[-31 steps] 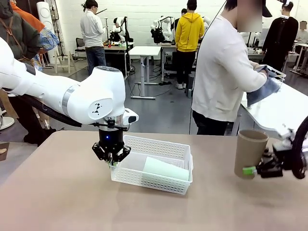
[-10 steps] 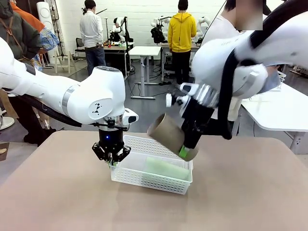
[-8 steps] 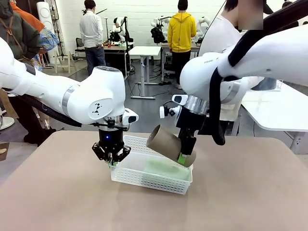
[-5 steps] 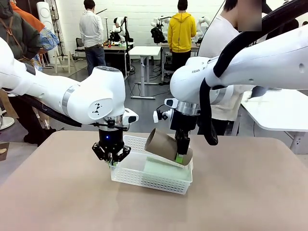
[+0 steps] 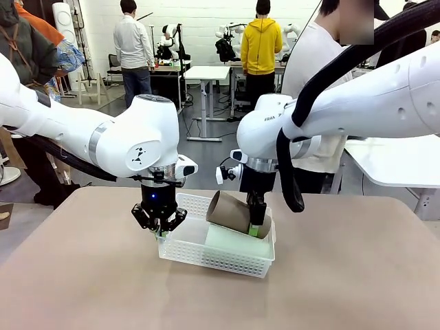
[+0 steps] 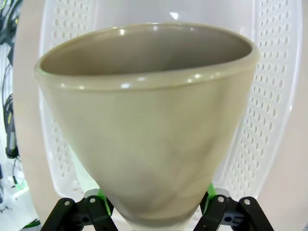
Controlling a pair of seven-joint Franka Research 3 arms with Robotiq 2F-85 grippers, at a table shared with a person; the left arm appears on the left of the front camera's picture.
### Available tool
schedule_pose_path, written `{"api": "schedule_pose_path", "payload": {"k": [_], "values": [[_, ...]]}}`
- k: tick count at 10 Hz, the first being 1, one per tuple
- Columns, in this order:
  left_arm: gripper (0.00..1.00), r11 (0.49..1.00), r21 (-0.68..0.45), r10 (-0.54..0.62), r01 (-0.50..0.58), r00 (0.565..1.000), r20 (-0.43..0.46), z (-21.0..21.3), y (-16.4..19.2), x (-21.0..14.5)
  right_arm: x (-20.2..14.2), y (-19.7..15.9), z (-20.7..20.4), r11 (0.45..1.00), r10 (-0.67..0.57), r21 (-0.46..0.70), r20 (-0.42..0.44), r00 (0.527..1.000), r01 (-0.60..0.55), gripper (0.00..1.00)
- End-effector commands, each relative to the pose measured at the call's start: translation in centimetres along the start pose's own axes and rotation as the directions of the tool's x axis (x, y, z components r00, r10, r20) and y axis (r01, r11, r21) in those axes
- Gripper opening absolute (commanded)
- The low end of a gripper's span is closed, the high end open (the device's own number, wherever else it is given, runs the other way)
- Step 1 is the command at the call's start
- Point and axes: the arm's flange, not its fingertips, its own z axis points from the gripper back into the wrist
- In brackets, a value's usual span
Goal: Clean and organize the cups into the basket.
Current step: Pick up the Reusable plastic cup from the right side of the table and stack it inside the Organizing basket in the center of the table.
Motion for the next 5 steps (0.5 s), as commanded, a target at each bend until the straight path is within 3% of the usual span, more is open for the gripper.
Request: {"api": "schedule_pose_path", "payload": {"k": [1,3,4,5], "values": [[0.0,1.0,0.011,-0.002,0.002,1.0,0.01,0.2,0.1,0.0,0.4,-0.8,-0.8,0.999,0.001,-0.036,-0.003,1.0,-0.001,0.79],[0.0,1.0,0.011,-0.002,0.002,1.0,0.01,0.2,0.1,0.0,0.4,-1.0,-1.8,0.999,0.026,-0.038,-0.001,1.0,-0.026,0.79],[0.0,1.0,0.011,-0.002,0.002,1.0,0.01,0.2,0.1,0.0,0.5,-0.8,-2.0,0.999,0.035,-0.029,0.003,0.999,-0.035,1.0],[0.0,1.0,0.011,-0.002,0.002,1.0,0.01,0.2,0.1,0.0,0.6,-0.8,-1.9,0.999,0.044,-0.025,0.006,0.999,-0.044,1.0]]}}
